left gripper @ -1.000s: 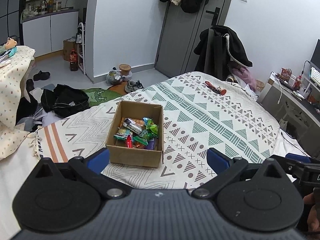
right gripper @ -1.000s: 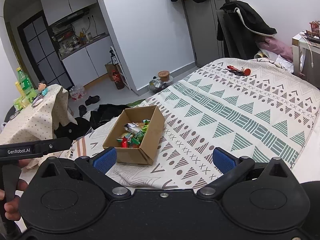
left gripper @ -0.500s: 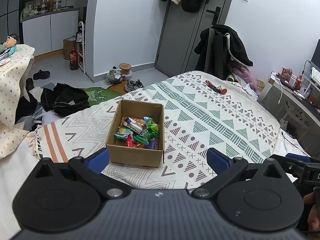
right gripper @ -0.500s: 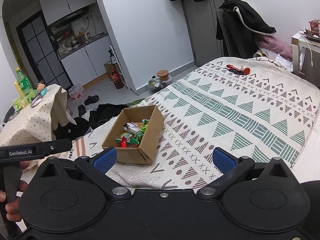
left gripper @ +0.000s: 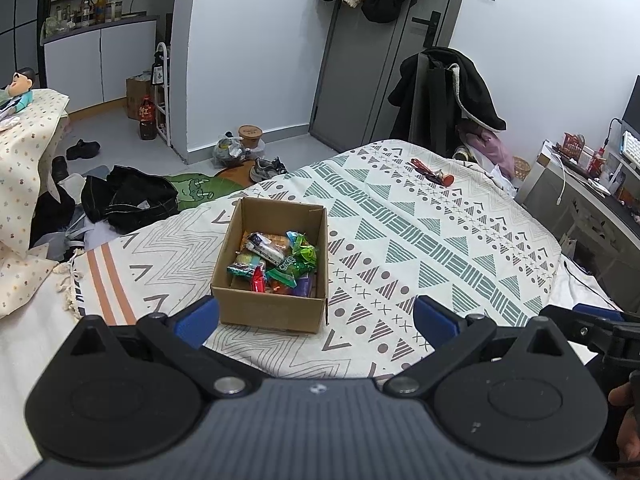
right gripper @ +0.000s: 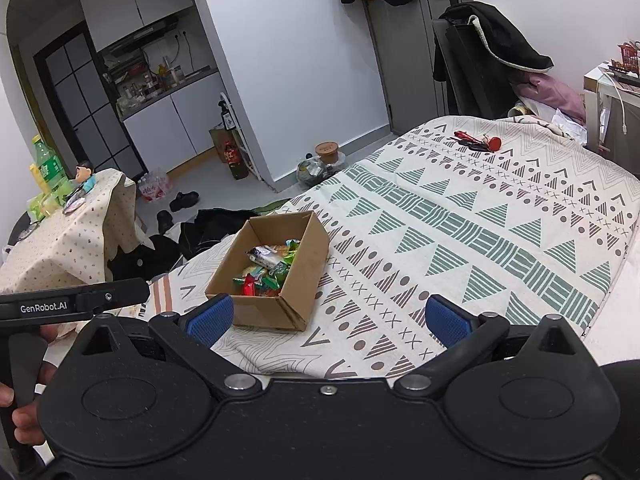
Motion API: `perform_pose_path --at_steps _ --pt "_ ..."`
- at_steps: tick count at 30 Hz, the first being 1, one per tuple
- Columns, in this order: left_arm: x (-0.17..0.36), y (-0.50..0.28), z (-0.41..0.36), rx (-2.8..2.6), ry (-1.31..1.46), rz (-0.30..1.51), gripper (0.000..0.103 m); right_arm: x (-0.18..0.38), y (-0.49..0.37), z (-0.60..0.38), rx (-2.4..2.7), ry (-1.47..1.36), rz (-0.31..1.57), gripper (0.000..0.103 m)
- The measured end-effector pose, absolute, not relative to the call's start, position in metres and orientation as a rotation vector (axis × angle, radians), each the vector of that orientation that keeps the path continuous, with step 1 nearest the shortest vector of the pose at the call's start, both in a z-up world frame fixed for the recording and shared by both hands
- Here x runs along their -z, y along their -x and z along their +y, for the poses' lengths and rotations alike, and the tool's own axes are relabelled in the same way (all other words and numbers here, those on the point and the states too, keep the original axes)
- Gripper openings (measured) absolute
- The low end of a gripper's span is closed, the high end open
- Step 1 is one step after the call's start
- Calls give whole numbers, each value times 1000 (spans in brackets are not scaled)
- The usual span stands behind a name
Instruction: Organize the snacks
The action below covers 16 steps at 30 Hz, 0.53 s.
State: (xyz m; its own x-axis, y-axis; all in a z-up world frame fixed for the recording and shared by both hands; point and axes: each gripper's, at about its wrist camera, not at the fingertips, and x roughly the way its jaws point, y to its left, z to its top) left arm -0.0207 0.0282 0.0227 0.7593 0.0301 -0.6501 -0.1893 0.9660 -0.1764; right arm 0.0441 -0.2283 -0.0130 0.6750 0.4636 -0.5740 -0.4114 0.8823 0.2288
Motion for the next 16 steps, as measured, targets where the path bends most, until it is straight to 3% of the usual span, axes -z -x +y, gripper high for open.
perform_pose_path --at_steps 16 --pt "-22 20 24 -115 225 693 103 13 -44 -228 -493 -85 668 103"
